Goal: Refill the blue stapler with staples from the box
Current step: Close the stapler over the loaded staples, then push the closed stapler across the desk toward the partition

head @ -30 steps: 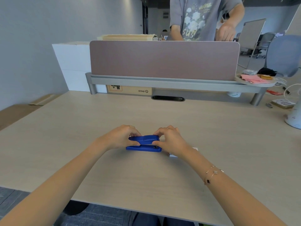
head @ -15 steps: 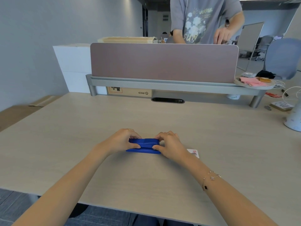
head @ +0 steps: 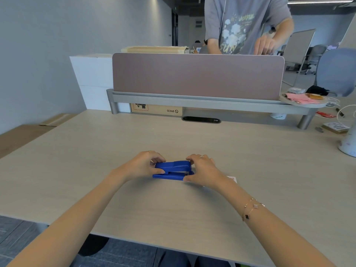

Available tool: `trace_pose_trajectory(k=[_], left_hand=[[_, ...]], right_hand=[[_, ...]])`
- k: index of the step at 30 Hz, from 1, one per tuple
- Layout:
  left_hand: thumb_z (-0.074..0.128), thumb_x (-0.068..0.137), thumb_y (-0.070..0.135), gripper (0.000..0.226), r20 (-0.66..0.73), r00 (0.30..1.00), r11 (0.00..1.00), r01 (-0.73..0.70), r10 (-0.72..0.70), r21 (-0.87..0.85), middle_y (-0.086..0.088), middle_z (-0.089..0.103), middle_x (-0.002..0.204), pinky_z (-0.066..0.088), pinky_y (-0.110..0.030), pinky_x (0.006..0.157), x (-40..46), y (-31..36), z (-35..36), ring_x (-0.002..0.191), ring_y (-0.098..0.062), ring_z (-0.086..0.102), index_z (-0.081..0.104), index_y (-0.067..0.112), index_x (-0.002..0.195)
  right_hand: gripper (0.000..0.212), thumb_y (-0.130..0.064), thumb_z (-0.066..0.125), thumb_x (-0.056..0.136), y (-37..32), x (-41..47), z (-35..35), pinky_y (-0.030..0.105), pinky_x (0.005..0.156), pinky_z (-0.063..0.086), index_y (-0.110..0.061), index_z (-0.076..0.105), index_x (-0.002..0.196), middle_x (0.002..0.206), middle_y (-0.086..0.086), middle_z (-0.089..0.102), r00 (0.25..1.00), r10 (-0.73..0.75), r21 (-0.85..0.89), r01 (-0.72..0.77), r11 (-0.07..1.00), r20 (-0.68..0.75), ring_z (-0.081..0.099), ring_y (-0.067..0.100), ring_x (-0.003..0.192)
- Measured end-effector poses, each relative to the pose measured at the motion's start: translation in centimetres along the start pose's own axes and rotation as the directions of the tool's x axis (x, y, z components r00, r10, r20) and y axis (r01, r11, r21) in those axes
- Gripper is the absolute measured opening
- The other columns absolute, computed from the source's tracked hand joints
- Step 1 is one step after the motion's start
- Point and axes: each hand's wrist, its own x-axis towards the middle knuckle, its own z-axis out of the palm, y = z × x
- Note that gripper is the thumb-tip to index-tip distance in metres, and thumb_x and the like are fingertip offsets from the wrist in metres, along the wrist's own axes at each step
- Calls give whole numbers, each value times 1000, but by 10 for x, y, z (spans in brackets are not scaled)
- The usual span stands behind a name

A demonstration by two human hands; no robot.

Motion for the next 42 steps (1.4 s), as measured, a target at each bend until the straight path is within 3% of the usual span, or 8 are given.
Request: trace_pose_trajectory(k=[3,8,13,16,24,33,36,42], left_hand=[[77,76,12,25,13,1000,1000,-2,2,-23,-3,66,101,54,-28,87,-2,-4,-1,92,-15,62,68,22,97],[78,75,13,25,9,1000,997,-10,11,-79,10,67,91,54,-19,80,-4,-9,0,79,4,61,67,30,89],[79,73,11,26,-13,1000,991,10,-12,-132,3,67,96,54,-17,79,-2,-17,4,84,-6,65,70,19,96],[79,74,12,24,-18,1000,986,6,-9,-166,5,66,97,53,-15,79,-3,-17,6,84,-6,66,71,19,96],[77,76,14,21,-9,1000,991,-20,19,-135,3,67,98,56,-31,87,0,-15,6,88,-13,67,69,26,91],[77,76,16,21,-19,998,986,-68,66,-149,6,67,97,56,-25,84,23,-9,3,84,-9,66,67,31,88],[76,77,17,18,-15,997,988,-72,70,-135,4,67,97,55,-25,84,39,-7,2,87,-12,66,69,25,92],[77,76,18,21,-27,995,986,-100,97,-134,8,66,95,54,-18,82,78,0,1,84,-7,64,68,31,89]], right_hand=[[45,-36,70,74,6,-2,5,34,91,32,-20,54,113,110,1,62,1000,19,4,-19,1000,22,48,23,107],[31,-44,70,73,11,0,5,34,84,29,-22,61,93,94,-1,56,997,37,-1,-37,999,62,44,20,96],[26,-42,69,75,14,0,6,34,81,29,-31,47,66,95,3,56,996,11,23,-13,1000,85,46,21,93],[27,-38,65,79,10,0,7,33,82,29,-30,42,68,91,2,49,995,-8,-14,10,1000,95,42,22,91],[23,-39,61,82,16,0,7,32,82,29,-25,44,80,88,1,46,995,-52,-49,56,997,89,41,21,88],[34,-43,58,85,36,14,1,33,88,29,-17,54,105,95,2,53,995,-68,-82,74,994,67,45,20,97],[31,-42,58,85,45,25,-7,33,87,29,-17,54,104,93,0,51,995,-88,-92,92,991,52,44,19,95],[26,-38,58,87,63,43,-21,31,89,27,-21,53,105,102,2,57,997,-73,-46,74,996,13,46,18,100]])
